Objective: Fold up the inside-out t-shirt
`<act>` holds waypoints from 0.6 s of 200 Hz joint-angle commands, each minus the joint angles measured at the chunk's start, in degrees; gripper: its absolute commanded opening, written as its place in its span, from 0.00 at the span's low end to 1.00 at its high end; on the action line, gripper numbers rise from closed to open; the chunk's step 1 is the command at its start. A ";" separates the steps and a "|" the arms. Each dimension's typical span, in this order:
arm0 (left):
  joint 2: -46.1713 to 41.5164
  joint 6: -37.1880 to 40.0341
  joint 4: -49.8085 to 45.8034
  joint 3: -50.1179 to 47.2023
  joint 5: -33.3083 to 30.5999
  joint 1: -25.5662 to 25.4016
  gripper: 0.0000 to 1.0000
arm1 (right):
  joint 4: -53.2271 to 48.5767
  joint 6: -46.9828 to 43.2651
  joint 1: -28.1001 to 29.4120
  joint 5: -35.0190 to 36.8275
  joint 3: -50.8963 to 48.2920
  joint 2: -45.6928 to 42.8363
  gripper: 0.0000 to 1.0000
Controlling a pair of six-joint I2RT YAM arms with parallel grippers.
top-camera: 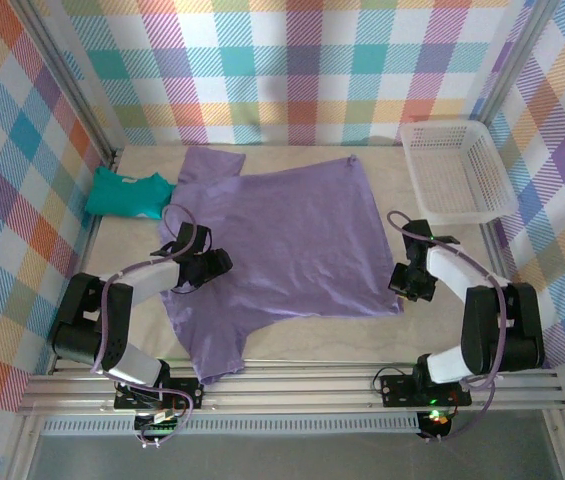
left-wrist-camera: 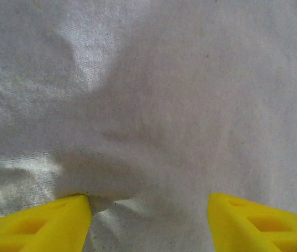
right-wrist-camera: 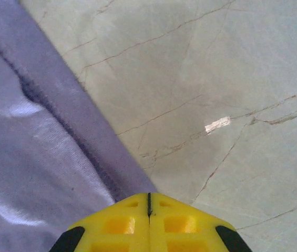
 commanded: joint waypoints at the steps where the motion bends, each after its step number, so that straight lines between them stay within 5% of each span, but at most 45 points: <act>1: 1.74 0.41 -0.61 -2.06 -2.50 0.47 0.62 | -3.10 -1.42 -0.53 1.19 1.44 0.87 0.06; 79: 2.36 0.54 -0.22 -1.23 -1.33 0.57 0.62 | -3.16 3.15 3.99 -4.14 -2.30 -6.85 0.41; 104: 2.53 0.59 -0.25 -0.72 -1.09 0.56 0.62 | -1.26 2.98 3.88 -3.96 -2.16 -2.40 0.38; 120: 2.56 0.36 -0.30 -0.21 -0.96 0.57 0.62 | -1.44 1.85 3.45 -2.70 -1.08 0.52 0.26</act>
